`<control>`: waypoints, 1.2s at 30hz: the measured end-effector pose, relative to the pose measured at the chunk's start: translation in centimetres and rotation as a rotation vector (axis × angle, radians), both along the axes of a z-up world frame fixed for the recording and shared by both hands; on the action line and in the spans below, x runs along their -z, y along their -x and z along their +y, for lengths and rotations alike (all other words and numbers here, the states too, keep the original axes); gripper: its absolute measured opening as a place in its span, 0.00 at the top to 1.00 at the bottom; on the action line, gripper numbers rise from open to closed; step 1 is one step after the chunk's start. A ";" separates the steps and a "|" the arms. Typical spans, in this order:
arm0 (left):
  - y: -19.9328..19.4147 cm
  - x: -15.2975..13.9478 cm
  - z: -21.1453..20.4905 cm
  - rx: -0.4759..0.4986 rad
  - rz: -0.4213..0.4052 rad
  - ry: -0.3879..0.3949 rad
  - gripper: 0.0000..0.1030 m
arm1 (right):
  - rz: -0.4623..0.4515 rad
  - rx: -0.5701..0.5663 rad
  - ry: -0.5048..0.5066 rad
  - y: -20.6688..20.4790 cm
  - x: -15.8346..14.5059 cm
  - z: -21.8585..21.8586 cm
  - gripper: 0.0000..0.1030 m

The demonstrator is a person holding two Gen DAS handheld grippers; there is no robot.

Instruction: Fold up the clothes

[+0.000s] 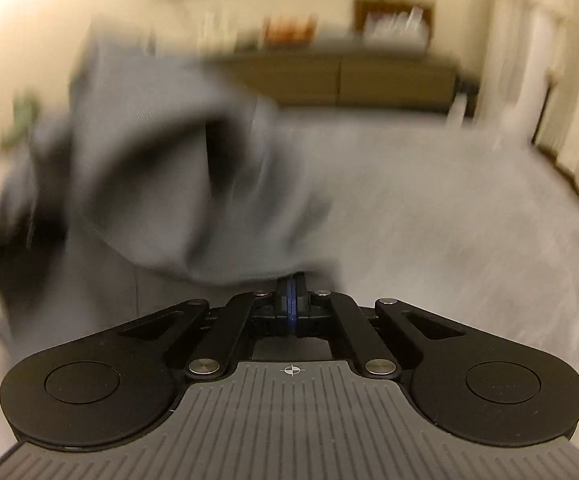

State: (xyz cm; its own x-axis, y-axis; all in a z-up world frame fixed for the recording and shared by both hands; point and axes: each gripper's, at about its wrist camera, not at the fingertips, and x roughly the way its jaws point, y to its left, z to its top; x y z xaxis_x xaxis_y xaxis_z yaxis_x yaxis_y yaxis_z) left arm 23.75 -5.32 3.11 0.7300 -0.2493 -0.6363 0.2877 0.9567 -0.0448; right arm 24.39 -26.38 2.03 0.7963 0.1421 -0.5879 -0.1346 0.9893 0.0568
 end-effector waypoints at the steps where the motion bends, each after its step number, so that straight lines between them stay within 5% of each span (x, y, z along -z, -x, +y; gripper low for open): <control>1: 2.6 -0.5 -0.5 0.083 -0.033 0.017 0.92 | -0.088 0.031 -0.044 1.4 -2.5 -1.5 1.00; 3: 8.1 0.1 -2.9 0.301 -0.042 -0.035 0.94 | -0.235 0.111 -0.068 4.2 -5.9 -4.3 1.00; 5: 11.3 2.4 -4.1 0.380 0.003 -0.120 0.89 | -0.272 0.210 -0.002 5.0 -6.2 -6.1 1.00; 9: 12.5 3.1 -0.1 0.283 0.097 0.012 0.70 | -0.014 0.155 -0.134 3.3 -2.1 -7.7 0.84; 11: 12.5 1.3 4.0 0.221 0.078 0.176 0.34 | -0.021 0.102 -0.168 4.2 -2.1 -7.5 0.40; 14: 10.2 -1.1 9.4 0.085 -0.002 0.274 0.06 | -0.125 0.066 -0.216 5.7 -3.2 -6.7 0.02; 17: 7.9 -1.6 12.7 -0.038 -0.003 0.292 0.03 | -0.140 0.019 -0.248 5.2 -3.5 -5.2 0.02; 20: 6.9 -1.4 14.0 0.090 0.059 0.402 0.03 | -0.170 0.000 -0.288 5.0 -4.1 -4.3 0.02; 23: 5.8 -1.5 12.9 0.046 0.050 0.295 0.00 | -0.116 -0.084 -0.400 4.3 -3.9 -4.6 0.02; 26: 2.4 -2.5 12.9 -0.020 0.067 0.330 0.00 | 0.024 -0.232 -0.502 3.1 -2.5 -3.3 0.07; 31: -5.8 -3.8 10.9 -0.012 0.178 0.440 0.00 | 0.093 -0.485 -0.276 4.7 -0.9 2.8 0.10; 33: -8.4 -2.6 9.1 0.015 0.287 0.386 0.00 | 0.085 -0.560 -0.190 5.8 -0.1 5.0 0.10; 36: -10.3 0.4 6.3 0.023 0.397 0.190 0.00 | 0.072 -0.665 -0.123 6.9 0.6 7.1 0.11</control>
